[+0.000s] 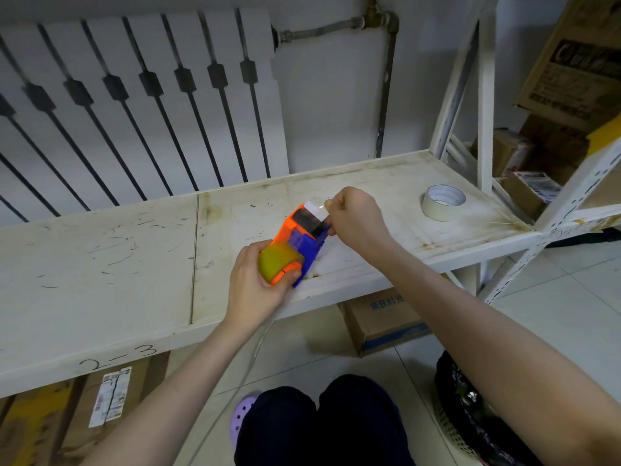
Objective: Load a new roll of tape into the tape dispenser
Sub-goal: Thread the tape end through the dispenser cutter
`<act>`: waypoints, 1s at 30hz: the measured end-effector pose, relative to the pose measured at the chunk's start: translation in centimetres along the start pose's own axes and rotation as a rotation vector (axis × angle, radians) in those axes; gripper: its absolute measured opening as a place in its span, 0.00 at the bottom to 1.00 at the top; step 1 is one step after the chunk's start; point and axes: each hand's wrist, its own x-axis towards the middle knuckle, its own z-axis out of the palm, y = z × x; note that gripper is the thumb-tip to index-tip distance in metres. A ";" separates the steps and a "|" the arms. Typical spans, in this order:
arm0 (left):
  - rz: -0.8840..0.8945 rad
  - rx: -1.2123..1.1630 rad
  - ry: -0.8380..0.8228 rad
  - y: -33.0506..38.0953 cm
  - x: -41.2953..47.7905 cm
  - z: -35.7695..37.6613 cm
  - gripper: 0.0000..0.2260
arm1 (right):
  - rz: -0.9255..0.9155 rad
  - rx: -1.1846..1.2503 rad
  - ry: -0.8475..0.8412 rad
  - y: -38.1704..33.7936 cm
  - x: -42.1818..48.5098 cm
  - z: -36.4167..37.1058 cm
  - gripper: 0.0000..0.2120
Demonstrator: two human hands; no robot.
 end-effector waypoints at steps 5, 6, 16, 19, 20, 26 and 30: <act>-0.072 -0.200 0.061 0.4 -0.8 2.0 0.25 | -0.009 0.102 -0.035 -0.8 0.1 -0.4 0.11; -0.077 -0.207 0.069 0.4 -0.8 2.1 0.25 | 0.021 0.140 -0.055 -0.9 0.2 -0.6 0.12; -0.092 -0.258 0.040 -0.1 -0.8 1.8 0.25 | 0.285 0.492 -0.226 -1.2 0.2 -1.2 0.06; -0.125 -0.256 -0.001 0.1 -0.7 1.3 0.25 | 0.305 0.530 -0.265 -1.4 0.1 -1.1 0.06; -0.133 -0.242 -0.019 0.2 -0.6 1.1 0.24 | 0.284 0.511 -0.259 -1.5 0.1 -1.0 0.06; -0.166 -0.185 -0.049 0.6 0.3 1.0 0.22 | -0.199 -0.203 0.115 -2.5 -0.5 -0.4 0.06; -0.145 -0.163 -0.026 0.8 0.3 1.1 0.20 | -0.027 -0.170 0.041 -1.5 0.7 0.1 0.08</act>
